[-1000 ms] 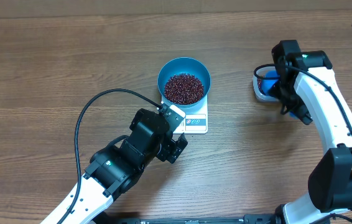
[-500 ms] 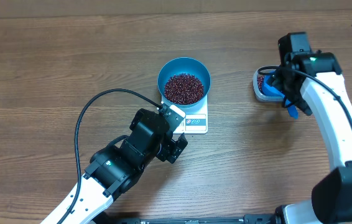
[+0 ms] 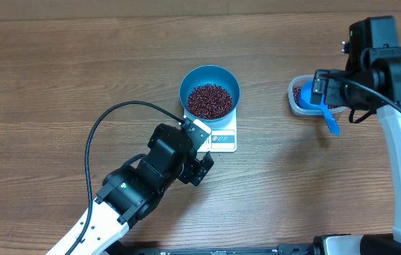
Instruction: Scoop item into bowl and weigh 150g on scale
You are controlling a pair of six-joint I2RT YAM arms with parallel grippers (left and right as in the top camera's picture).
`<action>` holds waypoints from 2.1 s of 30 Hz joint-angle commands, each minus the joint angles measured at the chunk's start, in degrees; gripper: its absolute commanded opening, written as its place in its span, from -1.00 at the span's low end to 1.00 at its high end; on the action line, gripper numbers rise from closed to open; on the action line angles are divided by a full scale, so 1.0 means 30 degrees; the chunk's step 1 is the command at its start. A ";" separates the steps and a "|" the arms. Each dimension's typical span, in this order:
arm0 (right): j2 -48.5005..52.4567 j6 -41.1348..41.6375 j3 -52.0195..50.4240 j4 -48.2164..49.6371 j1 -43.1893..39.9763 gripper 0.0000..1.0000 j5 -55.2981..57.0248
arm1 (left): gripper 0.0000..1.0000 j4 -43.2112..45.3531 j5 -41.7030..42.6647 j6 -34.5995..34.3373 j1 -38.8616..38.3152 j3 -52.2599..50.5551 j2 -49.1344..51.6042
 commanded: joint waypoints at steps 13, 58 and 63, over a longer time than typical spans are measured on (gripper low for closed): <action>-0.0073 -0.1537 0.0372 0.0109 -0.0073 1.00 -0.0459 | 0.99 0.0058 -0.0233 -0.0248 0.0029 -0.0102 0.0087; -0.0073 -0.1545 0.0372 0.0109 -0.0073 1.00 -0.0459 | 0.99 0.0714 -0.0240 0.0408 0.0036 -0.2186 -0.1982; -0.0073 -0.1545 0.0372 0.0109 -0.0073 1.00 -0.0459 | 0.99 0.6105 0.0000 0.0379 0.0801 -0.6288 -0.4750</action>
